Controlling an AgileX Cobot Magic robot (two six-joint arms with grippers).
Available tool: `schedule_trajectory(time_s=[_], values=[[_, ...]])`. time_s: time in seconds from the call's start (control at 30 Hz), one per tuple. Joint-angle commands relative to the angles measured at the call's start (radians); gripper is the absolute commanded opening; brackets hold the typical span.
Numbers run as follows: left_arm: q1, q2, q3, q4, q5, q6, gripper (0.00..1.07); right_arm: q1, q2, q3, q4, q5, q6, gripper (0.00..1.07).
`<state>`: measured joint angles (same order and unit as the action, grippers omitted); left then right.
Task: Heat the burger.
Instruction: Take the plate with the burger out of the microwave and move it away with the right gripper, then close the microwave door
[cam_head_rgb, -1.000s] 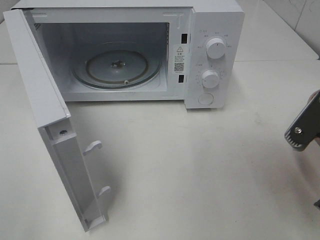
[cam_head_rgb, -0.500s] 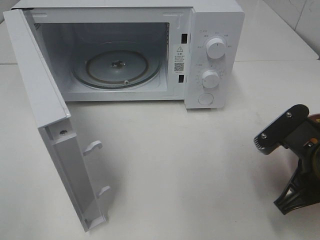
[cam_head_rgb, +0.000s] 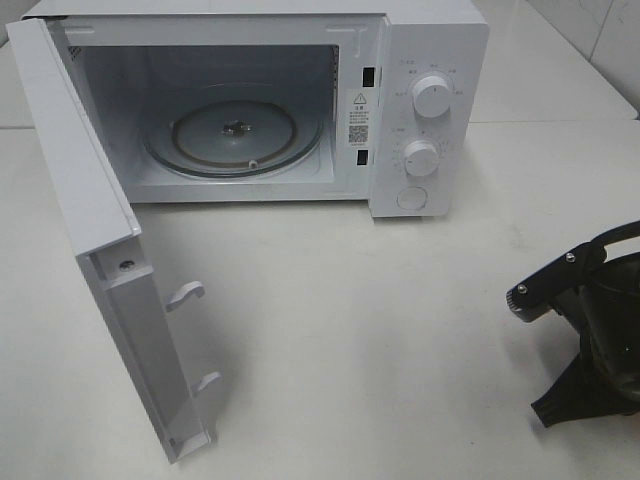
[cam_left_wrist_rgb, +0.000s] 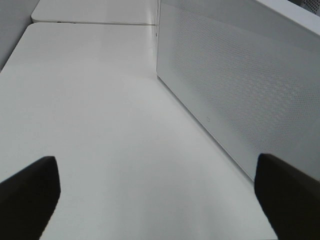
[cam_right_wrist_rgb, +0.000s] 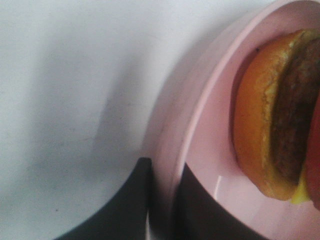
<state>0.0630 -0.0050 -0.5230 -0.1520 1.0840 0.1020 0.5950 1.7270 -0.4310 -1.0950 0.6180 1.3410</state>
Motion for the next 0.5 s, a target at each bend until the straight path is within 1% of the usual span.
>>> schedule_trajectory(time_s=[0.03,0.07,0.1,0.13,0.17,0.2,0.23,0.27,0.3,0.33,0.37,0.4,0.43,0.47,0.5], values=[[-0.004,-0.017,0.003,-0.001,-0.008,-0.007,0.98,-0.048,0.011,-0.003,-0.082,-0.002,0.018,0.17],[-0.004,-0.017,0.003,-0.001,-0.008,-0.007,0.98,-0.048,0.011,-0.003,-0.082,-0.002,0.018,0.17],[-0.004,-0.017,0.003,-0.001,-0.008,-0.007,0.98,-0.056,0.011,-0.003,-0.091,-0.020,0.018,0.25],[-0.004,-0.017,0.003,-0.001,-0.008,-0.007,0.98,-0.057,0.011,-0.003,-0.092,-0.026,0.018,0.30],[-0.004,-0.017,0.003,-0.001,-0.008,-0.007,0.98,-0.057,0.011,-0.003,-0.092,-0.026,0.018,0.30],[-0.004,-0.017,0.003,-0.001,-0.008,-0.007,0.98,-0.057,0.011,-0.004,-0.089,-0.024,0.013,0.40],[-0.004,-0.017,0.003,-0.001,-0.008,-0.007,0.98,-0.057,0.011,-0.004,-0.089,-0.024,0.013,0.40],[-0.004,-0.017,0.003,-0.001,-0.008,-0.007,0.98,-0.055,0.004,-0.005,-0.070,-0.021,0.005,0.48],[-0.004,-0.017,0.003,-0.001,-0.008,-0.007,0.98,-0.055,-0.004,-0.007,-0.052,-0.022,-0.006,0.52],[-0.004,-0.017,0.003,-0.001,-0.008,-0.007,0.98,-0.055,-0.004,-0.007,-0.052,-0.022,-0.006,0.52],[-0.004,-0.017,0.003,-0.001,-0.008,-0.007,0.98,-0.055,-0.027,-0.016,-0.009,-0.022,-0.050,0.57],[-0.004,-0.017,0.003,-0.001,-0.008,-0.007,0.98,-0.055,-0.043,-0.021,0.012,-0.022,-0.075,0.59],[-0.004,-0.017,0.003,-0.001,-0.008,-0.007,0.98,-0.055,-0.043,-0.021,0.012,-0.022,-0.075,0.59],[-0.004,-0.017,0.003,-0.001,-0.008,-0.007,0.98,-0.055,-0.074,-0.033,0.055,-0.022,-0.150,0.61],[-0.004,-0.017,0.003,-0.001,-0.008,-0.007,0.98,-0.055,-0.074,-0.033,0.055,-0.022,-0.150,0.61]])
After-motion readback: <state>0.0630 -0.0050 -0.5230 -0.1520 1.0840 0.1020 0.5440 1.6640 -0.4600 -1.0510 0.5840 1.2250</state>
